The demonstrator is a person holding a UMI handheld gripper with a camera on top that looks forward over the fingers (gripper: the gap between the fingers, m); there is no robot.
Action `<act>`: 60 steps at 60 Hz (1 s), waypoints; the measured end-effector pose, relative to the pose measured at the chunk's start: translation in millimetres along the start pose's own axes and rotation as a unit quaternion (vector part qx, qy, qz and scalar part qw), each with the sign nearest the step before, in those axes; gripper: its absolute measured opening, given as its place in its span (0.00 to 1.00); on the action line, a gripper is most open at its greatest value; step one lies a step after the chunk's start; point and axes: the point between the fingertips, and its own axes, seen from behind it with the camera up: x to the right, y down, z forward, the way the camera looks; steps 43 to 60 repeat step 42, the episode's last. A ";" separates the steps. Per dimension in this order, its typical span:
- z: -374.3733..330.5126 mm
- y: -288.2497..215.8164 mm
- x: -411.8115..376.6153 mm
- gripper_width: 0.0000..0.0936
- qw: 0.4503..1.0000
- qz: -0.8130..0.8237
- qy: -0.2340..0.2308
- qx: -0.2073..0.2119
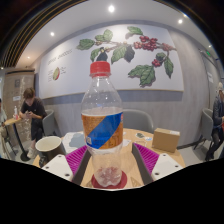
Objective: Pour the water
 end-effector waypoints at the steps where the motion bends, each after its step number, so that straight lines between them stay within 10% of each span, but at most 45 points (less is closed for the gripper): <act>1: -1.9 -1.0 0.0 0.91 1.000 0.003 -0.001 0.001; 60: -210.8 51.7 -96.5 0.90 0.992 -0.001 -0.123 -0.018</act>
